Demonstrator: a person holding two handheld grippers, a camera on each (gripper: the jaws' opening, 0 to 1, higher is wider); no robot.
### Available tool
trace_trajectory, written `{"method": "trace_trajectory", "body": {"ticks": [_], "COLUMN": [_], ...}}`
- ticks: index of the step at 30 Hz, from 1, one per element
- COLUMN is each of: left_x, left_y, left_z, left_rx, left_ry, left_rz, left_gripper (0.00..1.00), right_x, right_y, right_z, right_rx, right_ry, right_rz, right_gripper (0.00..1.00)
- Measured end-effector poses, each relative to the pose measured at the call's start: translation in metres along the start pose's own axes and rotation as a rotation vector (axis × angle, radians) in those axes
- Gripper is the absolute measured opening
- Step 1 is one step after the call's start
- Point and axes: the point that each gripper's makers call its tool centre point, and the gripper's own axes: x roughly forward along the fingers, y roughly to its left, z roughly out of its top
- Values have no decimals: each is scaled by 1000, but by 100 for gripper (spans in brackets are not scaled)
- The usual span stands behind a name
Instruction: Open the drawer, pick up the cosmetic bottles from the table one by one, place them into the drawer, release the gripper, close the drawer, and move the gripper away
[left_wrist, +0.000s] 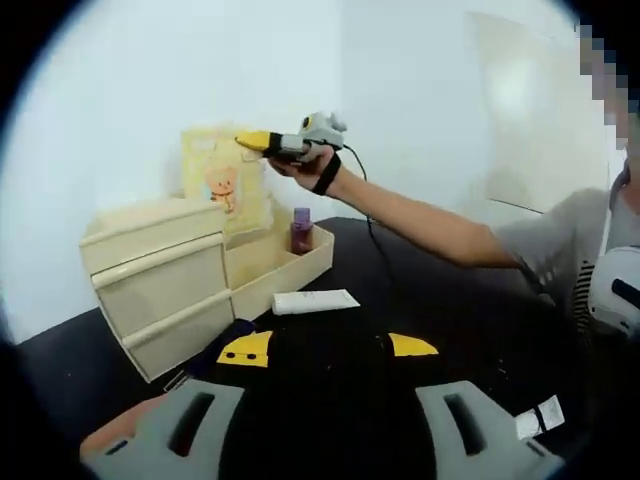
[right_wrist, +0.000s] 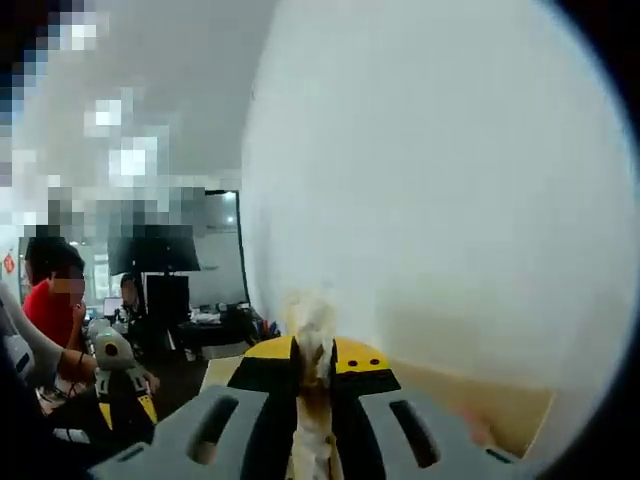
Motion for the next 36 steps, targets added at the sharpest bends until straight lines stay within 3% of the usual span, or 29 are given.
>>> {"method": "trace_trajectory", "body": {"ticks": [6,15,26,32,36], "left_x": [5,12,14,12,9], "left_y": [-2,-5,-7,-8,-6], "left_z": [-1,-3,-5,-4,-5], "left_rx": [7,16,23,29,28], "left_ry": [2,13,30,35,36], "left_rz": [-13,-27,-28,-22,-17], "left_gripper": [38,37,37,37,37], "right_x": [0,2,3,-1,-1], "right_y": [-21,-26,-34,-19,-22], "right_z": [-13,-39,-49,-68,-66], "right_rx": [28,1,21,-94,-162], "right_ry": [-11,63,109,235,287], "right_rz": [-20,-9,-6,-42,-56], "right_gripper": [8,8,9,10,11]}}
